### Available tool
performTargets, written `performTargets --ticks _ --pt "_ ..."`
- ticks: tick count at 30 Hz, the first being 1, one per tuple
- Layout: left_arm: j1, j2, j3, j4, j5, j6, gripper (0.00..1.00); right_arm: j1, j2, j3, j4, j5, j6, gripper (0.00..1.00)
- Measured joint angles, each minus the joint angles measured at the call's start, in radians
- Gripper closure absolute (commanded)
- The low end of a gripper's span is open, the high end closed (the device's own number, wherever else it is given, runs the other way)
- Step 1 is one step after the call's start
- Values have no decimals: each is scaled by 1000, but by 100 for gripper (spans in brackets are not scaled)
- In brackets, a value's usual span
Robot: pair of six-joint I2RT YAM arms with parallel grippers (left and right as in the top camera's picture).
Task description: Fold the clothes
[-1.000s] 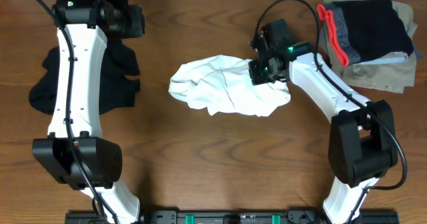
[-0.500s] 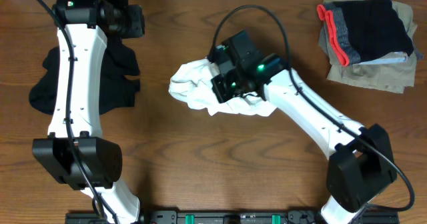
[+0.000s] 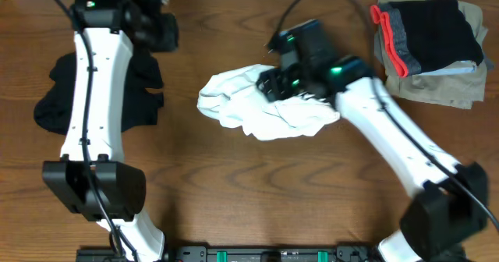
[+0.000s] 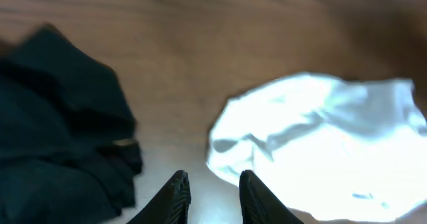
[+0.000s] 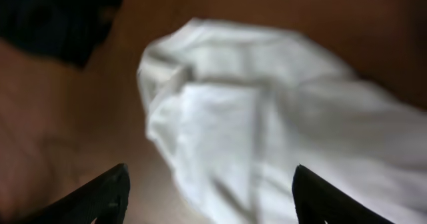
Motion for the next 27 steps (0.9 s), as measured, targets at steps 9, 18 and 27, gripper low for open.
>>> performTargets --ticks 9,18,27 --pt "-171 53 -74 -172 12 23 73 -261 -50 0 1 43 8 23" --pt "-291 73 -271 -152 11 151 57 -328 -44 0 1 31 5 21" --pt "-600 74 -348 -62 -62 337 50 -339 -44 0 -1 30 4 21"
